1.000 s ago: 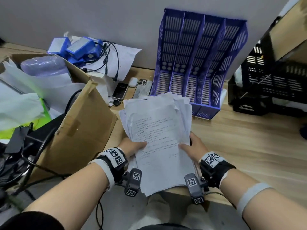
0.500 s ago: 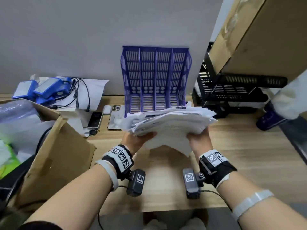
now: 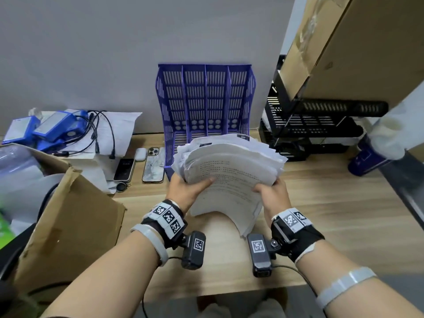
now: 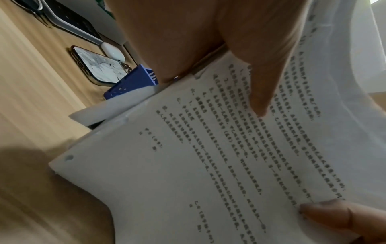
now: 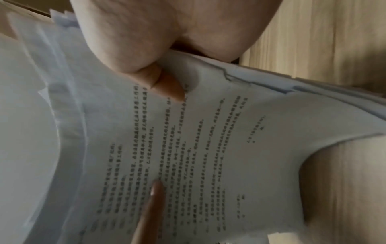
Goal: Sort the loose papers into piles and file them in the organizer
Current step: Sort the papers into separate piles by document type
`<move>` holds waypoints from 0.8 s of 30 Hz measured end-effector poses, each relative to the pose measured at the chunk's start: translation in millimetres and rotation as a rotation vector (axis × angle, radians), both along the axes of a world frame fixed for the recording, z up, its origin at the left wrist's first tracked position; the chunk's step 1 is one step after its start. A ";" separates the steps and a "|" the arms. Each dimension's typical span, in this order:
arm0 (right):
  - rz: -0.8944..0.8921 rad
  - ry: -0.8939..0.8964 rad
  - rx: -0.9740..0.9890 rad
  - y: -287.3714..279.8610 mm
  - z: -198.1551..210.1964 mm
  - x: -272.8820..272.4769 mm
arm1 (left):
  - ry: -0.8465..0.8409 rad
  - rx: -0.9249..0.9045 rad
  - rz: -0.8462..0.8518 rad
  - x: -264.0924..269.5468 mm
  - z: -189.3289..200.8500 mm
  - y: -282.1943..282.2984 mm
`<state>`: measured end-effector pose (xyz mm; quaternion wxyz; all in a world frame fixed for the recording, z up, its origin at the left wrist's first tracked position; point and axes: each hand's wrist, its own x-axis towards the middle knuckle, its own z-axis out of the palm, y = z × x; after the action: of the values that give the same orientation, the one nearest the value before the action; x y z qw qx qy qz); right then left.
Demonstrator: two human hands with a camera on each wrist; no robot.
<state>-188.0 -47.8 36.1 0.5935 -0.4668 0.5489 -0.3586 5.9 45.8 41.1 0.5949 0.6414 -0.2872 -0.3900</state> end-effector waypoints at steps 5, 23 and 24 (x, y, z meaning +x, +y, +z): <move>0.015 0.005 -0.062 -9.5 16.0 4.4 | -0.039 -0.067 0.026 -3.6 15.0 -3.2; -0.007 -0.252 -0.157 -1.8 41.4 -11.2 | -0.189 -0.153 0.005 -4.3 27.1 -5.0; -0.030 -0.235 -0.156 -3.3 43.2 -8.6 | -0.193 -0.157 0.014 -5.7 28.0 -5.9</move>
<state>-196.6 -51.1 79.3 0.6101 -0.4580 0.4530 -0.4612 0.2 40.0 69.1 0.6155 0.6294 -0.3685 -0.2986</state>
